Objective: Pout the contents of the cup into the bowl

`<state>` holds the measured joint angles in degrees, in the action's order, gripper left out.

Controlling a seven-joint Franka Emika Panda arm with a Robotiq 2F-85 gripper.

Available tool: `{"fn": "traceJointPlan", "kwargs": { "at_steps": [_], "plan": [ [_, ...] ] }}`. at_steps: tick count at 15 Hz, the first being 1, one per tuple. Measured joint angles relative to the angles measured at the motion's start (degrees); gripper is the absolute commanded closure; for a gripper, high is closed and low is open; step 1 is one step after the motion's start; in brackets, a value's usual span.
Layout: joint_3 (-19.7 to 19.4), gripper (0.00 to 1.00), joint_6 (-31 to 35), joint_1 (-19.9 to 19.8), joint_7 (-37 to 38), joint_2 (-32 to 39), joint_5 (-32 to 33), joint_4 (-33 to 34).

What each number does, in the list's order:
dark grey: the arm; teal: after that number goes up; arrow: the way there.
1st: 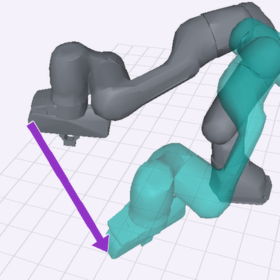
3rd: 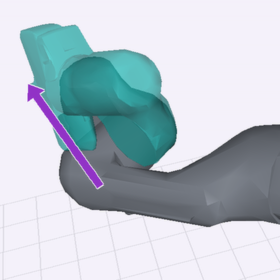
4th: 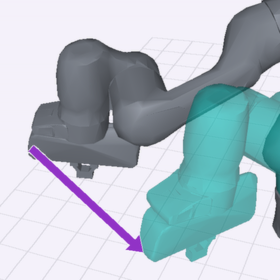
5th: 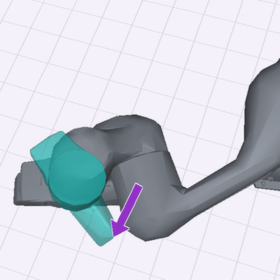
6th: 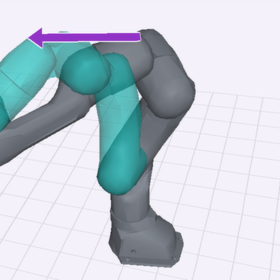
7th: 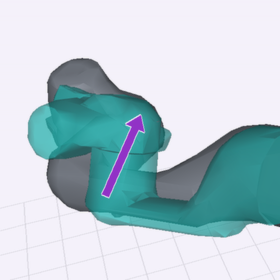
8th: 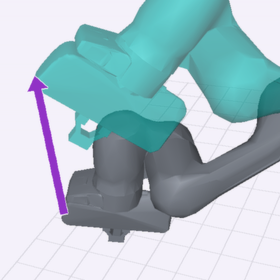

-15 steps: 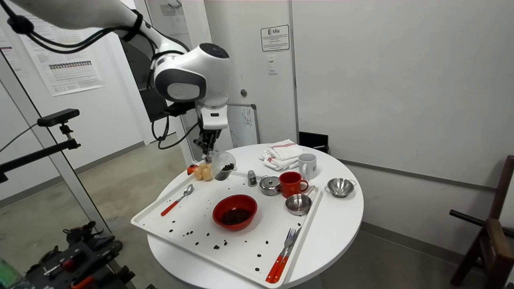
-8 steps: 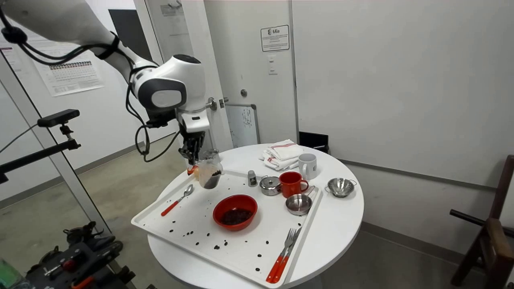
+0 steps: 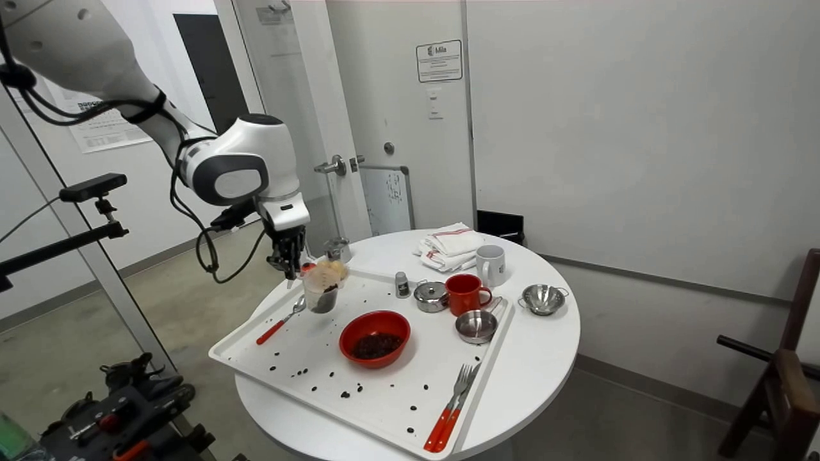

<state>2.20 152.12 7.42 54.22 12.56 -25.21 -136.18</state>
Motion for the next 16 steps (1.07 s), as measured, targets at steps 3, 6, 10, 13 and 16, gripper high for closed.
{"fn": "traceJointPlan", "kwargs": {
  "at_steps": [3, 6, 10, 13, 16],
  "plan": [
    [0.8, 0.89, 5.8, 1.2, 1.0, 1.7, 0.0, -1.4],
    [0.8, 0.89, 11.5, 3.0, 3.2, 4.2, 1.4, -1.8],
    [-0.6, 0.89, 16.5, 6.3, 7.3, 7.7, 4.6, -1.8],
    [-3.2, 0.89, 16.9, 9.6, 10.9, 9.6, 7.4, -1.7],
    [-5.7, 0.89, 16.3, 12.3, 14.3, 11.0, 9.8, -1.5]
  ]
}}
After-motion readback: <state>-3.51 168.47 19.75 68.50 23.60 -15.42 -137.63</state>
